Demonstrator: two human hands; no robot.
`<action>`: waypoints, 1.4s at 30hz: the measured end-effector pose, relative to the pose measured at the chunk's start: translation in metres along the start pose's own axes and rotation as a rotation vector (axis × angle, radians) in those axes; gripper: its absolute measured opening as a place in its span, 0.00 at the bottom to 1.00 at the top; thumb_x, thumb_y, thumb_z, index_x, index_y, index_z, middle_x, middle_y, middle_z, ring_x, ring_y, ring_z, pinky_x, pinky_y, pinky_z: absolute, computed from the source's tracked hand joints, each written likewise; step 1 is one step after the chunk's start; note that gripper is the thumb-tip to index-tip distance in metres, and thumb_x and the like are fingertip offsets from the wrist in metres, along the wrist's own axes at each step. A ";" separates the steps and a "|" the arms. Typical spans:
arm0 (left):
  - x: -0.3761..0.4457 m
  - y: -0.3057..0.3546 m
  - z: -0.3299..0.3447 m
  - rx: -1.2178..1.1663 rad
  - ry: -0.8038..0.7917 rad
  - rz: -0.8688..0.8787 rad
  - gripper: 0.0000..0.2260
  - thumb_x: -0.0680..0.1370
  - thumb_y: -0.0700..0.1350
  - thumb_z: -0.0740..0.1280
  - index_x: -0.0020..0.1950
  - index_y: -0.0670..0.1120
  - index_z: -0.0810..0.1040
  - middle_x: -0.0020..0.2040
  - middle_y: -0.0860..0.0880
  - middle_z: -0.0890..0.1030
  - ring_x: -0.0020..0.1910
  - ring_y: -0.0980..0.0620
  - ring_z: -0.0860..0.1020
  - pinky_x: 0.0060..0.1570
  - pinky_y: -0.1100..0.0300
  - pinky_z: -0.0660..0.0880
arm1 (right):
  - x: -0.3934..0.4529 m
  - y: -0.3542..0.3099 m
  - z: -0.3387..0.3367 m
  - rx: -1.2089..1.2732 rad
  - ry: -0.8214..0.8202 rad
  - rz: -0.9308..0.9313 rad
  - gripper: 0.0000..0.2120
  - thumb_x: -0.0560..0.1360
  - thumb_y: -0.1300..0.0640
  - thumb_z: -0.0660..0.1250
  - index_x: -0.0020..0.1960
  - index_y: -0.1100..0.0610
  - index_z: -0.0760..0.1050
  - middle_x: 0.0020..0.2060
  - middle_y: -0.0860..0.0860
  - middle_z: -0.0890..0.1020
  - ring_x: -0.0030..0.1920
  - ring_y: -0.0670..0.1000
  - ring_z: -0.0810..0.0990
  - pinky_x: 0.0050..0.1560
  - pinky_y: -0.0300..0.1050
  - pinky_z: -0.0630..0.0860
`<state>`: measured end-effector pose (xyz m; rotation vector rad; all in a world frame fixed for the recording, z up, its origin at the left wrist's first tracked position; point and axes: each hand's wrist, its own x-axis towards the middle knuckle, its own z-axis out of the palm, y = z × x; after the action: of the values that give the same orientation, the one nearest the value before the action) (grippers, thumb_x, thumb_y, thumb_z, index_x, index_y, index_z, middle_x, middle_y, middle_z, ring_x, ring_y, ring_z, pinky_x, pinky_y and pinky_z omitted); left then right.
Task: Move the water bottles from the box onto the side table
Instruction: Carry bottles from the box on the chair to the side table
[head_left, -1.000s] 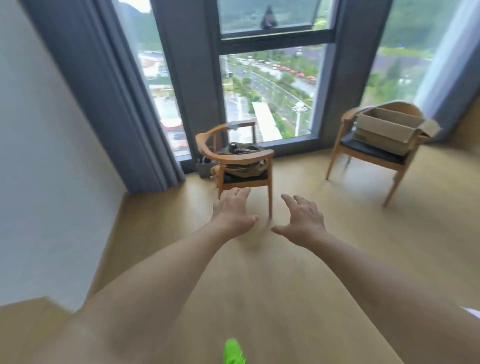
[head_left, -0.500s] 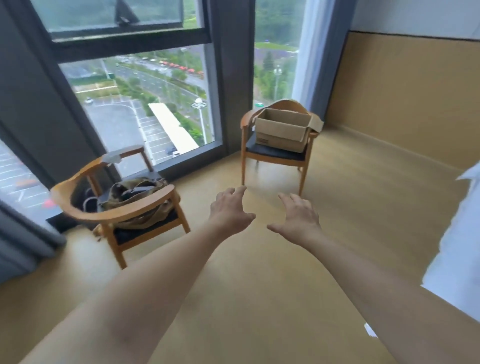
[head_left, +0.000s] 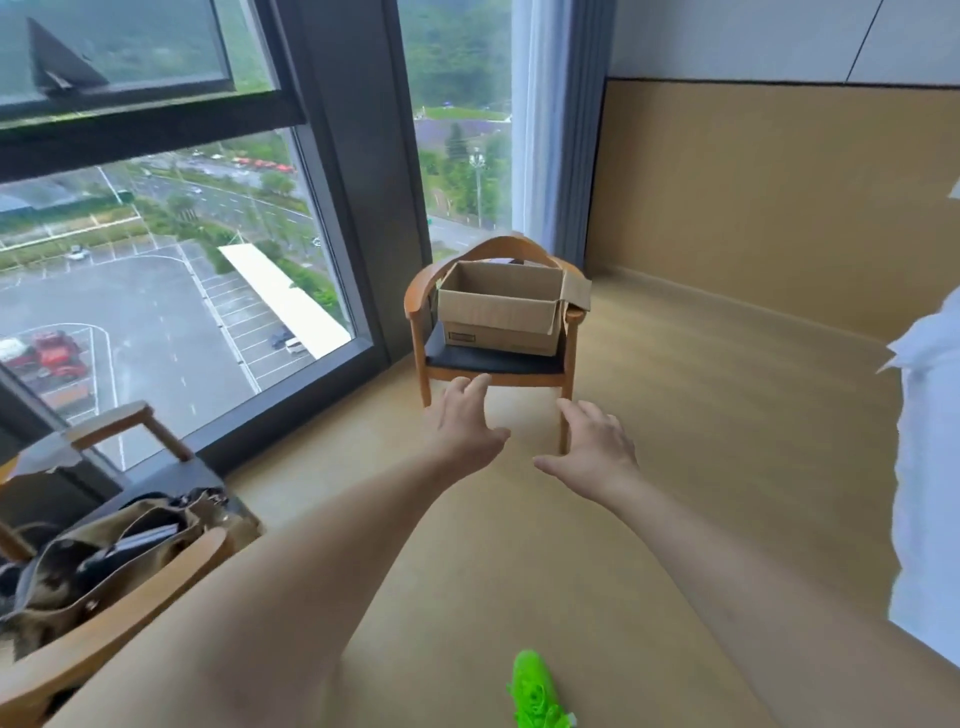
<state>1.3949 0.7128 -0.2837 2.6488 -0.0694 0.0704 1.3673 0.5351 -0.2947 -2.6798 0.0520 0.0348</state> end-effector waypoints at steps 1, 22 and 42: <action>0.028 -0.001 0.002 0.008 0.003 -0.004 0.35 0.74 0.53 0.73 0.78 0.52 0.62 0.74 0.48 0.68 0.73 0.45 0.64 0.67 0.48 0.67 | 0.026 0.001 -0.002 0.006 -0.004 0.000 0.41 0.69 0.38 0.73 0.77 0.47 0.60 0.73 0.49 0.67 0.71 0.56 0.66 0.67 0.54 0.70; 0.481 -0.063 0.057 0.058 -0.073 -0.015 0.30 0.74 0.55 0.72 0.73 0.52 0.67 0.70 0.48 0.71 0.69 0.44 0.67 0.64 0.46 0.72 | 0.471 -0.001 0.037 0.012 -0.124 0.094 0.38 0.72 0.40 0.70 0.77 0.47 0.60 0.74 0.49 0.65 0.72 0.57 0.63 0.68 0.54 0.67; 0.822 -0.146 0.140 0.128 -0.396 -0.105 0.32 0.75 0.53 0.69 0.77 0.49 0.64 0.71 0.47 0.70 0.69 0.44 0.67 0.66 0.46 0.70 | 0.818 0.040 0.112 0.036 -0.360 0.337 0.38 0.70 0.47 0.73 0.76 0.50 0.62 0.71 0.53 0.69 0.70 0.59 0.67 0.68 0.54 0.68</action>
<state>2.2290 0.7453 -0.4242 2.7497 -0.0582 -0.5006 2.1809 0.5242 -0.4396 -2.5565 0.3841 0.6109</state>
